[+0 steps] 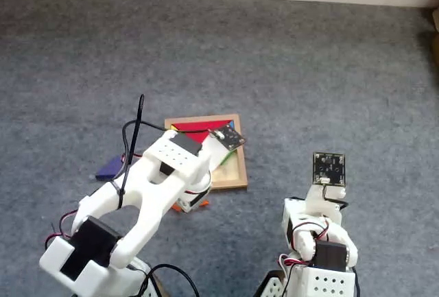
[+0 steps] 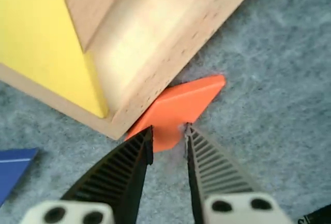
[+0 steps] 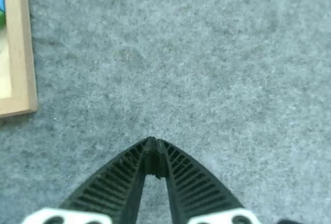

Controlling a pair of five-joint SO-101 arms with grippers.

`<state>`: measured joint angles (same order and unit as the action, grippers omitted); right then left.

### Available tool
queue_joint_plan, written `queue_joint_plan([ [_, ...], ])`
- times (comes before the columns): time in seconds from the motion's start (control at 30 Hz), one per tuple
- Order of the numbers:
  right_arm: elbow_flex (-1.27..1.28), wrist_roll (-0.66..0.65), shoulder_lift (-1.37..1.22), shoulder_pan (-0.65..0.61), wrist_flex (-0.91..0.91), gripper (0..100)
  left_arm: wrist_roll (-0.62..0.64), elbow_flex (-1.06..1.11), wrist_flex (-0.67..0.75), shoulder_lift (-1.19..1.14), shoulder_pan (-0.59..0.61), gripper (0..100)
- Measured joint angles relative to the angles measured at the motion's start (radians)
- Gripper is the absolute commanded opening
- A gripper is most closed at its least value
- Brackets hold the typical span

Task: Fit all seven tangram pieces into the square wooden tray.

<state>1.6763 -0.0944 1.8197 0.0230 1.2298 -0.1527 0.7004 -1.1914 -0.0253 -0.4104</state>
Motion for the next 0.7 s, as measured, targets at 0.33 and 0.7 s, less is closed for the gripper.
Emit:
queue_joint_plan([
  [0.33,0.000,0.000,0.000,0.000,0.000,0.5,0.003,0.098,0.002,0.101,-0.028,12],
  [0.7,0.000,0.000,0.000,0.000,0.000,0.5,-0.032,0.184,0.037,0.201,-0.046,11],
])
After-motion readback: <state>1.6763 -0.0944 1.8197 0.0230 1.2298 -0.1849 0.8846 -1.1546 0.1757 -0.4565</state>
